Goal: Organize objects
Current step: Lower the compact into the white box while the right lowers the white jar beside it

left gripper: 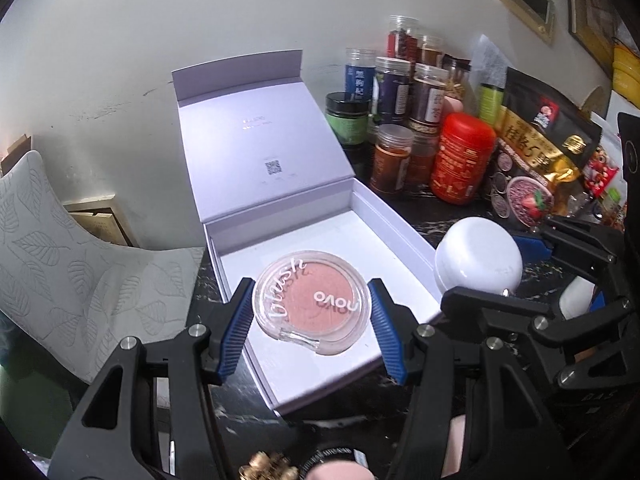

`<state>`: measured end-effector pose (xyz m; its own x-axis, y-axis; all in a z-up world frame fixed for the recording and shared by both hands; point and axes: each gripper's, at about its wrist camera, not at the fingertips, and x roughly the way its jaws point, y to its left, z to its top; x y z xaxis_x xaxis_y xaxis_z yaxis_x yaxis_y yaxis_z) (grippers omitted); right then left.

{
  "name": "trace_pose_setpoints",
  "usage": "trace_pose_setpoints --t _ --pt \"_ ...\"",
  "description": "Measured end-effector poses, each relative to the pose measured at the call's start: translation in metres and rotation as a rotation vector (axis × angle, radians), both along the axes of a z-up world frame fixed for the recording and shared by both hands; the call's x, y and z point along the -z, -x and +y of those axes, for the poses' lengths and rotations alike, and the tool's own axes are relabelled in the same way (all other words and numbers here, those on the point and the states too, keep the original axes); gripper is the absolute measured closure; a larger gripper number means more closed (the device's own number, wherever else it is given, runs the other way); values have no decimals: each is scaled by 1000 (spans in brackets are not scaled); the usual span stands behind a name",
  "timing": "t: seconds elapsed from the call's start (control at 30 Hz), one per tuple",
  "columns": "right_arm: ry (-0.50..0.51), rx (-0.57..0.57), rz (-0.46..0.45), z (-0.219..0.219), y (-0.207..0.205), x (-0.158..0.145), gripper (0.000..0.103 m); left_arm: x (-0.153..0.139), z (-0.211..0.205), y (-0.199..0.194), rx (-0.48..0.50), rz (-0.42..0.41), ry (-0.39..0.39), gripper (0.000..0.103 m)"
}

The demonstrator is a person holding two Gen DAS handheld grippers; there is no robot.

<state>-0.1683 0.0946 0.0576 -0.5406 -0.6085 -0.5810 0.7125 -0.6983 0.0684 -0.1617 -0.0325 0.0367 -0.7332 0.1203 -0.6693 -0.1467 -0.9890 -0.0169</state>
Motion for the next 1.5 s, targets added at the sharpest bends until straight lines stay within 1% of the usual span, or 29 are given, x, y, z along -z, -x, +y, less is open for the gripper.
trace_pose_setpoints --t 0.2,0.43,0.57,0.67,0.83,0.97,1.13,1.23,1.5 --pt "-5 -1 8 -14 25 1 50 3 -11 26 -21 -3 25 48" --pt "-13 13 7 -24 57 0 50 8 -19 54 -33 -10 20 48" --pt "-31 37 -10 -30 76 3 50 12 -24 70 -46 -19 12 48" --pt "-35 59 -26 -31 91 6 50 17 -23 80 -53 -17 28 48" --pt "-61 87 -48 -35 117 12 50 28 -22 101 -56 -39 29 48" --pt "-96 98 -66 -39 136 22 50 37 -20 115 -41 -59 42 48" --pt "-132 86 -116 -46 153 39 50 51 -24 131 -36 -118 5 48" --pt "-147 74 -140 -47 158 49 50 57 -23 134 -37 -131 6 48" --pt "-152 43 -220 -47 167 72 50 78 -19 135 -9 -186 -26 48"
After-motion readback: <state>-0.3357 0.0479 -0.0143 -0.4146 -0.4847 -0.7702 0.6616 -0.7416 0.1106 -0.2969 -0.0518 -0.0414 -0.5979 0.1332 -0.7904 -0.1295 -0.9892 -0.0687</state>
